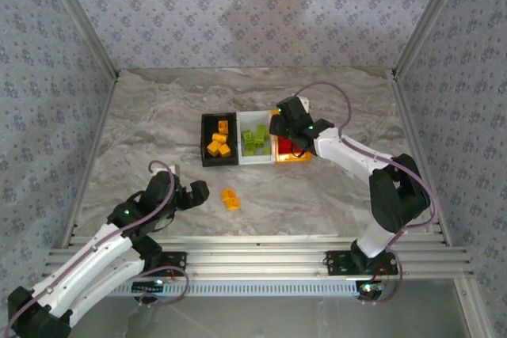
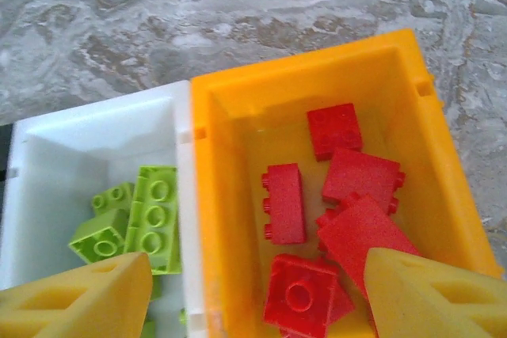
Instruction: Sort the legos into containers by color
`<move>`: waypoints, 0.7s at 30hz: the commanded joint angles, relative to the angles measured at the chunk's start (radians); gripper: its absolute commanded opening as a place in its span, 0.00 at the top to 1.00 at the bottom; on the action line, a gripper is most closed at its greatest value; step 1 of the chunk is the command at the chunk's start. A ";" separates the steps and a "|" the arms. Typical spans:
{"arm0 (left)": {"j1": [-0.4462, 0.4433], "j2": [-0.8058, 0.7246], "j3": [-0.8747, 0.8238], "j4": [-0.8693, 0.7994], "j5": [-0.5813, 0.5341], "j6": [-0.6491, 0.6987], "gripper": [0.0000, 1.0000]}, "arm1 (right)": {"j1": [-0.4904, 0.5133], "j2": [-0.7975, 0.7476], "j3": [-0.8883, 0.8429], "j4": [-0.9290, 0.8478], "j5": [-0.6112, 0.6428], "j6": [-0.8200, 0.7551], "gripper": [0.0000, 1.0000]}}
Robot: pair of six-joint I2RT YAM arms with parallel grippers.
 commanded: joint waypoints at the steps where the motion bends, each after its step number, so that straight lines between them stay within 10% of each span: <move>1: 0.003 0.008 0.046 -0.018 0.012 0.026 0.01 | 0.052 -0.088 -0.050 -0.002 -0.022 -0.033 0.25; 12: 0.009 -0.007 0.189 -0.172 -0.094 0.081 0.01 | 0.468 -0.088 -0.238 0.091 -0.049 0.007 0.01; 21: 0.016 -0.021 0.190 -0.189 -0.090 0.080 0.01 | 0.644 0.148 -0.123 0.026 0.051 0.061 0.02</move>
